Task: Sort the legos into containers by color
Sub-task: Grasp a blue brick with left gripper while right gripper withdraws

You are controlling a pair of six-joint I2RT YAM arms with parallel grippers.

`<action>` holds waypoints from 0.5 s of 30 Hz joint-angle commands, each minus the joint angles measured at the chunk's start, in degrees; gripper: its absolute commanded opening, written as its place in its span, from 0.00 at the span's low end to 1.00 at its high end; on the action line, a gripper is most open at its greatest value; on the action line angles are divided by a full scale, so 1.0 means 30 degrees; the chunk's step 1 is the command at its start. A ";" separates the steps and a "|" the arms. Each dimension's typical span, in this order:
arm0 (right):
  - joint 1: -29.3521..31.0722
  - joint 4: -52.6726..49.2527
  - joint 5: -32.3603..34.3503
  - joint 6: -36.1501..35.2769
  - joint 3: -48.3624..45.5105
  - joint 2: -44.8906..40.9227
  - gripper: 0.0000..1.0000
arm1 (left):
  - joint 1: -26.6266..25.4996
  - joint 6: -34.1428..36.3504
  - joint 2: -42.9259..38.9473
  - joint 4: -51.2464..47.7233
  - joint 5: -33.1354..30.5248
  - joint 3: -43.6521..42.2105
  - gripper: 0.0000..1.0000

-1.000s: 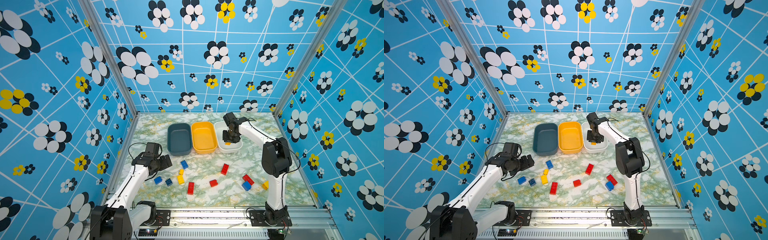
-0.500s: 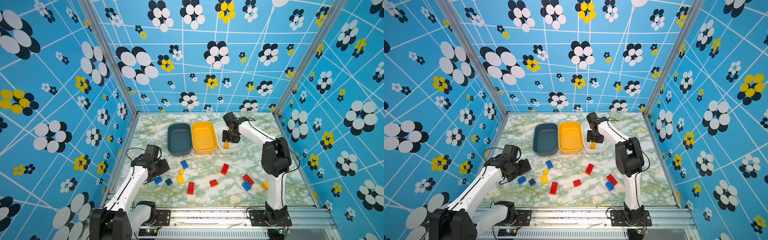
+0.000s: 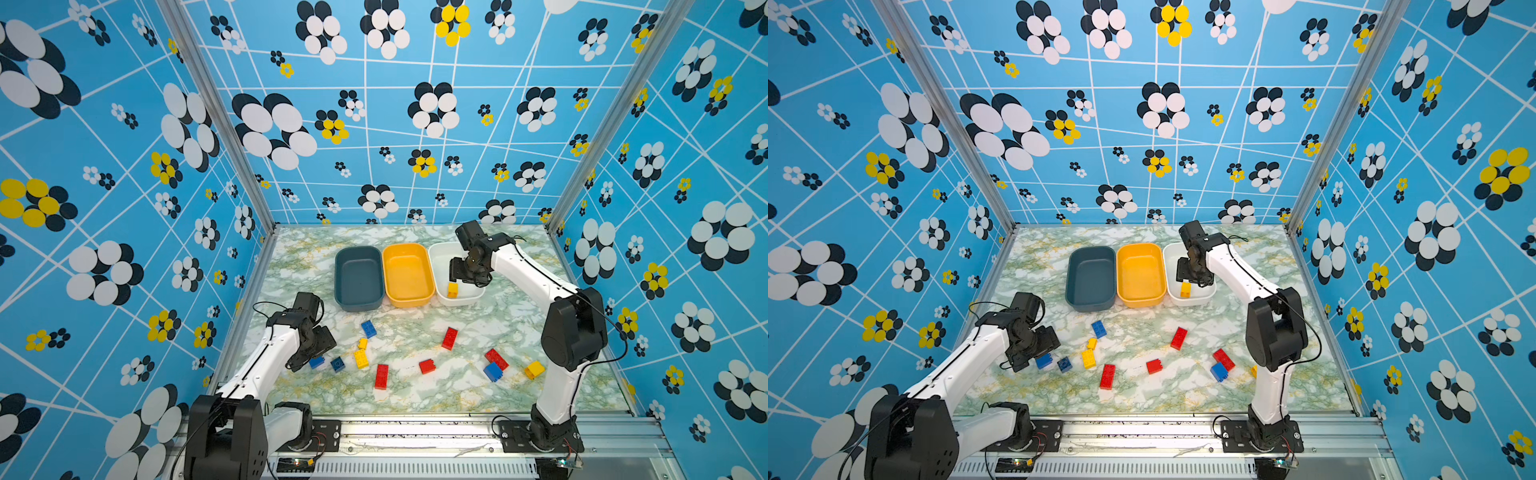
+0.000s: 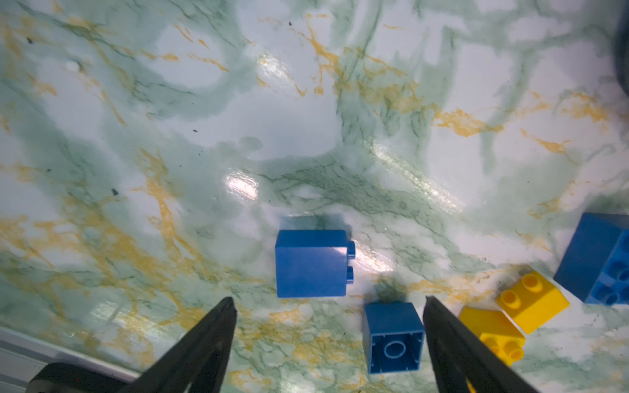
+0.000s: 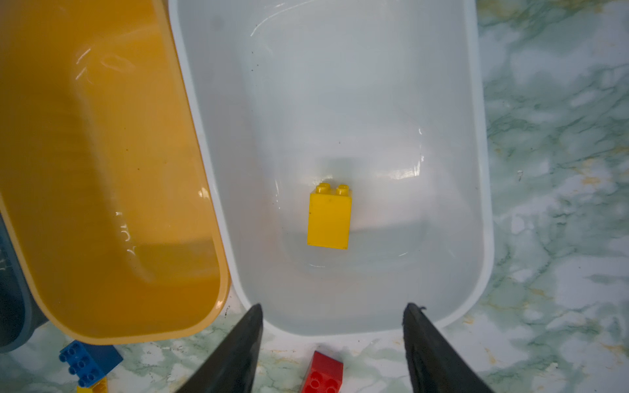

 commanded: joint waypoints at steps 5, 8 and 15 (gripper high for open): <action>0.0124 -0.0001 0.0117 0.0293 -0.1579 -0.1781 0.68 | 0.0465 -0.0075 0.0785 0.1418 -0.0300 -0.1358 0.87; 0.0127 -0.0091 0.0350 0.0229 -0.1670 -0.2036 0.68 | 0.0465 -0.0057 0.1164 0.1971 -0.0089 -0.1627 0.87; 0.0139 -0.0114 0.0471 0.0224 -0.1639 -0.2076 0.67 | 0.0440 0.0087 0.1551 0.2806 0.0531 -0.1871 0.79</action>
